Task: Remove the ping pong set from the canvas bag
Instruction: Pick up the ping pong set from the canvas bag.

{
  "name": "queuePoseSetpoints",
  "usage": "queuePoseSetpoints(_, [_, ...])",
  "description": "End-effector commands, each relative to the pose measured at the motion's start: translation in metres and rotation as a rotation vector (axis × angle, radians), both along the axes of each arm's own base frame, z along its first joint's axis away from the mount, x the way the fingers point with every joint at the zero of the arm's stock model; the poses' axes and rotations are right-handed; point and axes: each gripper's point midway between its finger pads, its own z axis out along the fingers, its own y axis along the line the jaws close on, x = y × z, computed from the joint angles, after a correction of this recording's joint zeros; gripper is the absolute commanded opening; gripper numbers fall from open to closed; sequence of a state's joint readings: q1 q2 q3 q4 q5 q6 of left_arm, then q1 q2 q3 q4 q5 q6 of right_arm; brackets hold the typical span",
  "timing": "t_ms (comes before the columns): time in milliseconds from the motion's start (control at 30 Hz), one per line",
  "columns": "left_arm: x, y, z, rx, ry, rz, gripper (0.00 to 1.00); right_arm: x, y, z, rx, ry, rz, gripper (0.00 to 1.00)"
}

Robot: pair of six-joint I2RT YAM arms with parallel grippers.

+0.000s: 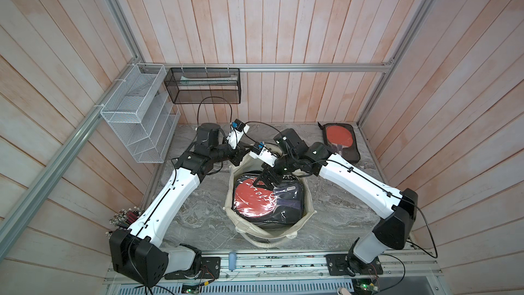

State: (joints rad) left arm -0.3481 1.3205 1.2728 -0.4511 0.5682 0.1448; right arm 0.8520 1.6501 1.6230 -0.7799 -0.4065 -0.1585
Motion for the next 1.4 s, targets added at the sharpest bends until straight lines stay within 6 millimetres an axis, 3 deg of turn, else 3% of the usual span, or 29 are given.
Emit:
queuePoseSetpoints(0, [-0.002,-0.005,0.031,-0.062,-0.109,-0.025,0.00,0.010,-0.005,-0.027,-0.075,-0.004,-0.028,0.95])
queuePoseSetpoints(233, [-0.004,-0.004,0.030,-0.059,-0.113,-0.025,0.00,0.018,-0.010,-0.049,-0.076,0.049,-0.043,0.89])
queuePoseSetpoints(533, [-0.004,-0.004,0.029,-0.061,-0.115,-0.027,0.00,0.018,-0.016,-0.086,-0.120,0.119,-0.055,0.68])
queuePoseSetpoints(767, [-0.004,-0.005,0.027,-0.062,-0.108,-0.032,0.00,0.020,-0.016,-0.098,-0.119,0.145,-0.057,0.61])
queuePoseSetpoints(900, [-0.003,-0.006,0.026,-0.062,-0.107,-0.033,0.00,0.021,-0.014,-0.099,-0.094,0.174,-0.046,0.49])
queuePoseSetpoints(1000, [-0.003,-0.006,0.026,-0.062,-0.107,-0.032,0.00,0.020,-0.012,-0.095,-0.082,0.182,-0.037,0.25])
queuePoseSetpoints(1100, [-0.003,-0.005,0.024,-0.060,-0.104,-0.029,0.00,0.021,-0.013,-0.090,-0.077,0.174,-0.037,0.07])
queuePoseSetpoints(1200, [-0.002,-0.005,0.024,-0.060,-0.105,-0.030,0.00,0.023,-0.013,-0.083,-0.071,0.159,-0.040,0.00])
queuePoseSetpoints(1367, [-0.002,-0.006,0.024,-0.062,-0.104,-0.034,0.00,0.024,-0.015,-0.074,-0.069,0.140,-0.047,0.00])
